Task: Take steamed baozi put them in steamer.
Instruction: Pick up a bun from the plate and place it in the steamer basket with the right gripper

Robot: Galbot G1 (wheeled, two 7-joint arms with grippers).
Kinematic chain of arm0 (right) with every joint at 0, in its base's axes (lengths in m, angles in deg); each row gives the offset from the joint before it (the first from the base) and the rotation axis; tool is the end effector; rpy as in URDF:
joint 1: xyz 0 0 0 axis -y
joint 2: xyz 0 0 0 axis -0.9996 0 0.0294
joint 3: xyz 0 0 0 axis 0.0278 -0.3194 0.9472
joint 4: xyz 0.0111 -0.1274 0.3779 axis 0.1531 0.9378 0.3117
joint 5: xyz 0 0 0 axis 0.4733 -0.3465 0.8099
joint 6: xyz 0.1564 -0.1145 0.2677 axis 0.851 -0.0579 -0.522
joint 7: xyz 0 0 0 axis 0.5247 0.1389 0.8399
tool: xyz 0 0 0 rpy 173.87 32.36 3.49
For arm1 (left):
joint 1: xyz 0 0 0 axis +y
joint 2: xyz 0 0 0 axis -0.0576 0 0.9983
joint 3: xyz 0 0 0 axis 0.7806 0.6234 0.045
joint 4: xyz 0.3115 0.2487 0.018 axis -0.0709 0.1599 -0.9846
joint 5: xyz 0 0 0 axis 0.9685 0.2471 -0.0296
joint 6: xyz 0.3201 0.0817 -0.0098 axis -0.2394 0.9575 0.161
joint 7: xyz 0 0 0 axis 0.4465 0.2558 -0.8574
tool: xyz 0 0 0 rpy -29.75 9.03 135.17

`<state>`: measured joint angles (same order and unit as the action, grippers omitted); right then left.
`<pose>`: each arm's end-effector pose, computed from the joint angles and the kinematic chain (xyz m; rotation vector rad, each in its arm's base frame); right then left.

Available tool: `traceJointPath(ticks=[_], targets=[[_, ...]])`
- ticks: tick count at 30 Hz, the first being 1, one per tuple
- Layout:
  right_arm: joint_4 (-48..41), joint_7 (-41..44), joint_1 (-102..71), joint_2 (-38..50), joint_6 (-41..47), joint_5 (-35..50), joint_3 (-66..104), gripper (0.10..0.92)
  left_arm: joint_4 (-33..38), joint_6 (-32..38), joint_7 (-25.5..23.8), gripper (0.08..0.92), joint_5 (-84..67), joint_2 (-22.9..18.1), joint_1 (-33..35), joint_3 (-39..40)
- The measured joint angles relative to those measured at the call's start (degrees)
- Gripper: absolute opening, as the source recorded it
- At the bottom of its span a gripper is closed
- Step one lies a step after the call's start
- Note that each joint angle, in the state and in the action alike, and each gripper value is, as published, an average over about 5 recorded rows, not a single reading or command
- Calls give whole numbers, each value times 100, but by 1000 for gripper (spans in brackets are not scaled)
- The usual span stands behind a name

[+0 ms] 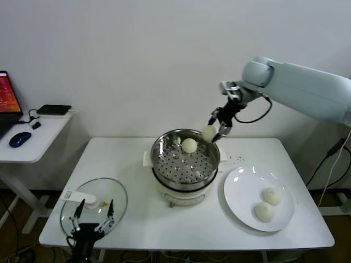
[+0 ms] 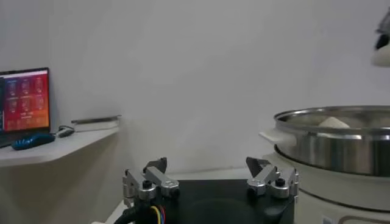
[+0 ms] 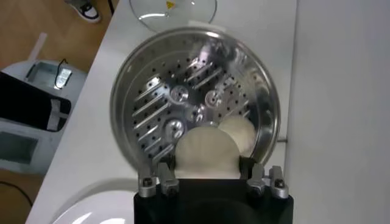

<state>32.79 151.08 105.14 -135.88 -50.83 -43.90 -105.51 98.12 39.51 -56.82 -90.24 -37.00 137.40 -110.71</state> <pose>0.6324 -0.0073 0.0329 1.5982 -1.4330 1.2881 0.0449 0.0491 -0.3482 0.0768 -3.0807 -0.1671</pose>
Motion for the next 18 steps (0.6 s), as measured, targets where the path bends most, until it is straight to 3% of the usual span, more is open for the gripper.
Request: traceJointPath(ticks=[18], targets=[[-987, -82, -1144, -1327, 47, -519, 521, 687, -13, -38, 12, 823, -43, 16, -47, -102]])
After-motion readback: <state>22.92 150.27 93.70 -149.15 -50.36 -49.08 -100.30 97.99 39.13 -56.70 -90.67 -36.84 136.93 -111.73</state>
